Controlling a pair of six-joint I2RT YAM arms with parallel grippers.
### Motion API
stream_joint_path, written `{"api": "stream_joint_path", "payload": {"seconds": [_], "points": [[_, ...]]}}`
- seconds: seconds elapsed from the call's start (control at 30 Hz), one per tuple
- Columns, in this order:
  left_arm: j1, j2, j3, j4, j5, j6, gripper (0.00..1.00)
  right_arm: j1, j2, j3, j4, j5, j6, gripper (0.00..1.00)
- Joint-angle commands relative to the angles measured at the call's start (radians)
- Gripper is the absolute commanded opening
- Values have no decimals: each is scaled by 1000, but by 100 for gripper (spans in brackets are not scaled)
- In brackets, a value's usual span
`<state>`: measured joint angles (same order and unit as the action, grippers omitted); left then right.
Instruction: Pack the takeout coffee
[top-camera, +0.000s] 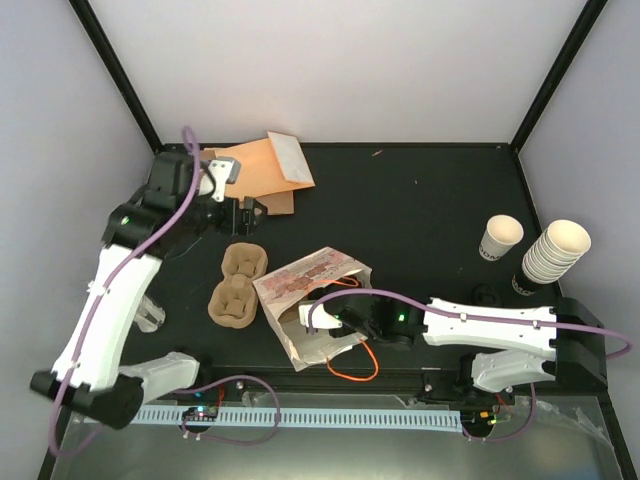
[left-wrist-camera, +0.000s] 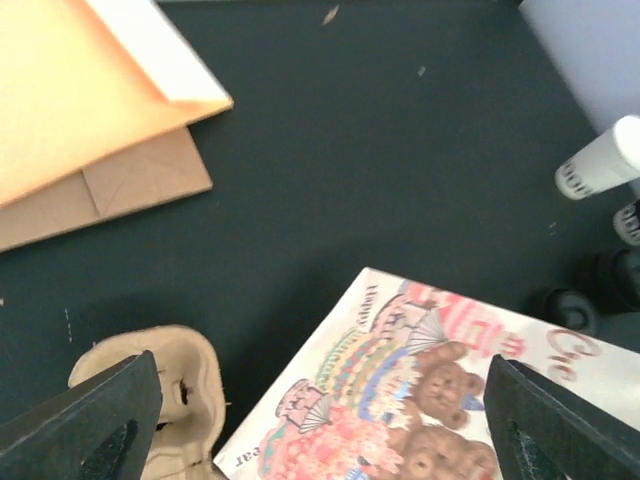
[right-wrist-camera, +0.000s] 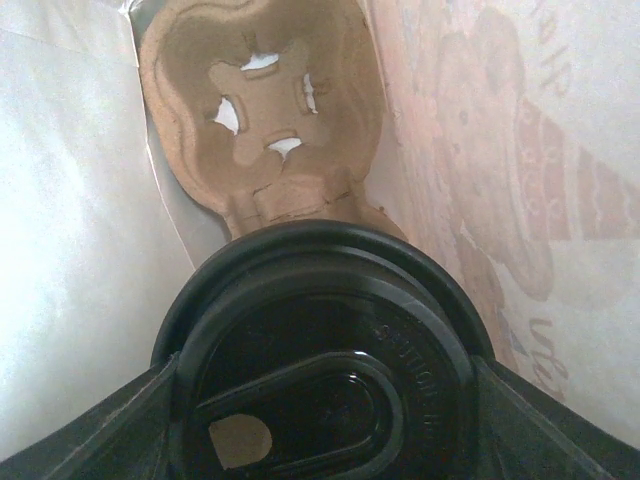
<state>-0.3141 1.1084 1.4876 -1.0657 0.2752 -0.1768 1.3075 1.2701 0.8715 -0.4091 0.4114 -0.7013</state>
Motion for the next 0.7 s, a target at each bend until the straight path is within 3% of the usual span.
{"api": "stream_joint_path", "payload": {"seconds": [0.0,0.13,0.3,0.67], "points": [[41,141,-24,42,62,-20,87,5,-29,3,18,-6,-13,53],[41,278,-2,79,132,-4,74,5,-31,8,20,-5,-17,53],[30,465,115,14,174,1,61,5,-43,2,32,-11,-16,53],[-37,598,97,74,165,-12,58,7,-48,-23,46,-8,-7,53]]}}
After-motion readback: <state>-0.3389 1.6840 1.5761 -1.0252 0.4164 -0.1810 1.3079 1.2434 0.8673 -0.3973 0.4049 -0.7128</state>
